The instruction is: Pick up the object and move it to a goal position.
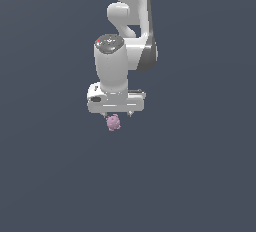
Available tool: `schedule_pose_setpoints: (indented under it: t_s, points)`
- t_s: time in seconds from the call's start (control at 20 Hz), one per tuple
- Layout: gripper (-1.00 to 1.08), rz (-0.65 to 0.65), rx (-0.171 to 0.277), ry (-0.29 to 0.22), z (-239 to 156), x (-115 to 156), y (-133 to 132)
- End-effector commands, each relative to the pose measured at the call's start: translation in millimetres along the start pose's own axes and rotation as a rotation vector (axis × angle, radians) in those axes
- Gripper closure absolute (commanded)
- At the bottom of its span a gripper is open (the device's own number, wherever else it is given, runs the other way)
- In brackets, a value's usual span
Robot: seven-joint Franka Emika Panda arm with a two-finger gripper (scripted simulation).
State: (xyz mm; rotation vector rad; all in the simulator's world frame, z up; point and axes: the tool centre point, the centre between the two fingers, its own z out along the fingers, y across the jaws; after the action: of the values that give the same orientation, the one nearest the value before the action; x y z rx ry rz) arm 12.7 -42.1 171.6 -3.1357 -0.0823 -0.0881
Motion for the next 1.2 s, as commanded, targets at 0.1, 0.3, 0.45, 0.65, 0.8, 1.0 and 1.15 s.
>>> schedule_pose_setpoints:
  t_s: [0.1,0.3,0.45,0.65,0.8,1.0,1.15]
  points:
    - [-0.92,-0.068,-0.002,-0.013,18.8,-10.7,7.9]
    - [-0.92,-0.147,-0.002,-0.028,40.0,-23.9,16.2]
    - [-0.92,-0.201,0.0,-0.038,53.6,-33.2,21.2]
    - [-0.92,-0.255,0.003,-0.048,67.1,-43.1,25.9]
    - [-0.92,-0.282,0.005,-0.052,73.9,-48.2,28.2]
    - [-0.92,-0.302,0.006,-0.056,78.6,-52.0,29.7]
    - [-0.92,-0.3,0.006,-0.056,78.6,-52.0,29.8]
